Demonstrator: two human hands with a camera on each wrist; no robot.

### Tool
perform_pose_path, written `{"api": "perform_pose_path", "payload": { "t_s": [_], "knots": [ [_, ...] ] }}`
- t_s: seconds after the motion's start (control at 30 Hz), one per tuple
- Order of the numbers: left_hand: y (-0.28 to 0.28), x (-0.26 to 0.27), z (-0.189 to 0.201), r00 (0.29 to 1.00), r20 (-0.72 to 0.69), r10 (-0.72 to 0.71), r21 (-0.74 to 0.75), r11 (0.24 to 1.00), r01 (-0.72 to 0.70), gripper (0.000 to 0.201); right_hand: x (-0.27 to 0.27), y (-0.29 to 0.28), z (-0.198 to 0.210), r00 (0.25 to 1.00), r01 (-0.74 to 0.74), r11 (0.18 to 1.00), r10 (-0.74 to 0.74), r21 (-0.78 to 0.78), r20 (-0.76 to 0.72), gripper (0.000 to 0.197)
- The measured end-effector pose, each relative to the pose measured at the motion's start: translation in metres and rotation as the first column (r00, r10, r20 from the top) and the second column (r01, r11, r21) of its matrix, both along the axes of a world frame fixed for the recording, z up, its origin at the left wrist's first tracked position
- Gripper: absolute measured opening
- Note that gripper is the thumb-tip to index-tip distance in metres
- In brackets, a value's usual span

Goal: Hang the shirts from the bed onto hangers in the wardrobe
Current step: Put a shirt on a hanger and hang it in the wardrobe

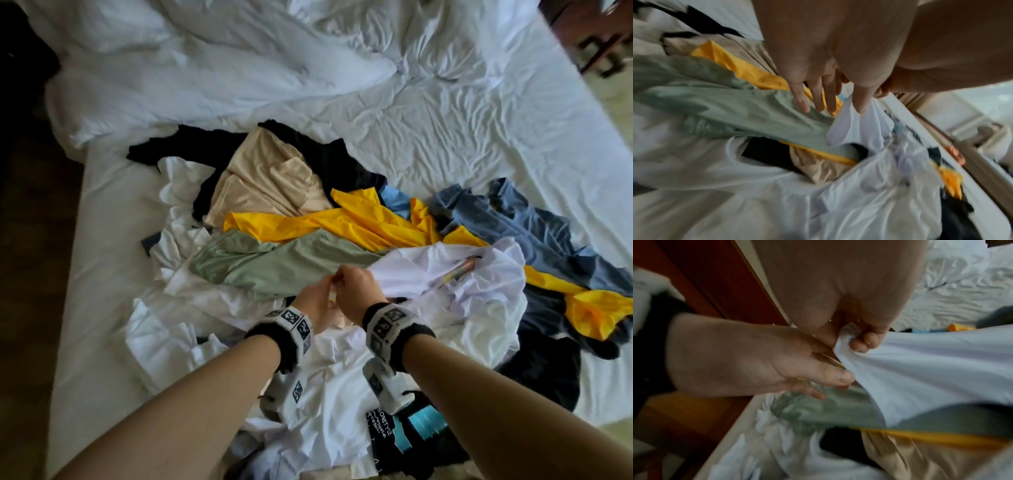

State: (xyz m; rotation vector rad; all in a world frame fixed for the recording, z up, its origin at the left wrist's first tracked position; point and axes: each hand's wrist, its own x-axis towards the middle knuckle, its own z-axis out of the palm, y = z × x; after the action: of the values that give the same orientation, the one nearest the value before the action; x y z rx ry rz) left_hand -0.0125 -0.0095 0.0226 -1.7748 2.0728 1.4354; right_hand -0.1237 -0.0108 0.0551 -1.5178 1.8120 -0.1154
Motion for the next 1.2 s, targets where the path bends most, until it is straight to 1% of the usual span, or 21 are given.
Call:
{"api": "perform_pose_path", "payload": {
  "t_s": [0.1,0.17,0.23,0.33,0.37,0.47,0.53,0.57,0.6,0.67,0.7,0.73,0.77,0.83,0.87,0.9,1.0,1.07,1.1,1.17,1.2],
  "knots": [
    [-0.01,0.002,0.054,0.999,-0.014,0.036,-0.098,0.994,-0.038,0.043,0.009,-0.005,0.064,0.999,-0.007,0.992,0.013,-0.122,0.044,0.016],
    [-0.018,0.009,0.097,0.998,-0.043,0.044,-0.172,0.984,-0.051,0.04,0.015,-0.01,0.114,0.997,-0.043,0.977,0.056,-0.207,0.059,0.017],
    [-0.027,0.018,0.141,0.991,-0.108,0.084,-0.237,0.965,-0.107,0.036,0.02,-0.019,0.164,0.991,-0.083,0.953,0.109,-0.292,0.075,0.017],
    [-0.031,0.034,0.208,0.977,-0.177,0.121,-0.344,0.922,-0.176,0.039,0.028,-0.031,0.239,0.986,-0.065,0.896,0.127,-0.44,0.112,0.018],
    [-0.03,0.038,0.227,0.977,-0.179,0.117,-0.374,0.91,-0.178,0.034,0.032,-0.033,0.262,0.982,-0.051,0.873,0.132,-0.485,0.133,0.018],
    [-0.021,0.05,0.278,0.974,-0.169,0.148,-0.457,0.864,-0.211,0.005,0.047,-0.032,0.333,0.965,-0.057,0.792,0.201,-0.607,0.171,0.021],
    [-0.015,0.058,0.303,0.968,-0.147,0.203,-0.488,0.836,-0.25,0.029,0.055,-0.029,0.377,0.946,-0.049,0.739,0.25,-0.672,0.205,0.021],
    [-0.011,0.064,0.315,0.961,-0.146,0.236,-0.5,0.82,-0.278,0.036,0.057,-0.027,0.398,0.936,-0.037,0.714,0.269,-0.699,0.225,0.021],
    [-0.006,0.07,0.327,0.954,-0.135,0.269,-0.507,0.808,-0.299,0.038,0.06,-0.025,0.417,0.928,-0.018,0.688,0.282,-0.725,0.244,0.021],
    [0.002,0.085,0.345,0.939,-0.144,0.311,-0.525,0.781,-0.339,0.025,0.063,-0.02,0.451,0.912,0.036,0.636,0.295,-0.771,0.286,0.023],
    [0.007,0.094,0.354,0.932,-0.165,0.323,-0.529,0.769,-0.36,0.015,0.064,-0.017,0.466,0.904,0.061,0.61,0.302,-0.79,0.303,0.024],
    [0.012,0.101,0.362,0.923,-0.192,0.334,-0.521,0.762,-0.384,0.012,0.066,-0.013,0.477,0.896,0.079,0.587,0.313,-0.806,0.315,0.024],
    [0.015,0.107,0.368,0.916,-0.226,0.333,-0.508,0.762,-0.402,0.021,0.069,-0.008,0.487,0.885,0.086,0.567,0.335,-0.819,0.324,0.024],
    [0.021,0.115,0.379,0.916,-0.222,0.335,-0.501,0.767,-0.401,0.039,0.081,0.002,0.503,0.859,0.061,0.532,0.403,-0.845,0.316,0.023],
    [0.022,0.115,0.383,0.918,-0.197,0.343,-0.51,0.764,-0.395,0.033,0.089,0.009,0.509,0.843,0.037,0.507,0.447,-0.861,0.3,0.022],
    [0.023,0.115,0.388,0.922,-0.173,0.345,-0.541,0.749,-0.382,0.02,0.098,0.016,0.516,0.822,0.017,0.476,0.494,-0.879,0.283,0.022],
    [0.025,0.123,0.4,0.879,-0.172,0.444,-0.612,0.651,-0.449,0.035,0.119,0.035,0.531,0.755,-0.012,0.383,0.609,-0.924,0.242,0.019],
    [0.032,0.144,0.411,0.831,-0.21,0.515,-0.69,0.524,-0.499,0.039,0.127,0.038,0.538,0.73,-0.024,0.361,0.643,-0.932,0.231,0.019],
    [0.037,0.157,0.417,0.814,-0.246,0.527,-0.719,0.464,-0.518,0.035,0.129,0.037,0.541,0.73,-0.023,0.363,0.643,-0.932,0.232,0.019],
    [0.051,0.185,0.428,0.753,-0.295,0.589,-0.701,0.402,-0.589,0.018,0.133,0.03,0.545,0.743,-0.013,0.378,0.623,-0.926,0.244,0.017],
    [0.058,0.199,0.434,0.715,-0.317,0.623,-0.696,0.359,-0.621,0.015,0.137,0.025,0.545,0.759,-0.019,0.388,0.606,-0.921,0.239,0.016]
  ]
}}
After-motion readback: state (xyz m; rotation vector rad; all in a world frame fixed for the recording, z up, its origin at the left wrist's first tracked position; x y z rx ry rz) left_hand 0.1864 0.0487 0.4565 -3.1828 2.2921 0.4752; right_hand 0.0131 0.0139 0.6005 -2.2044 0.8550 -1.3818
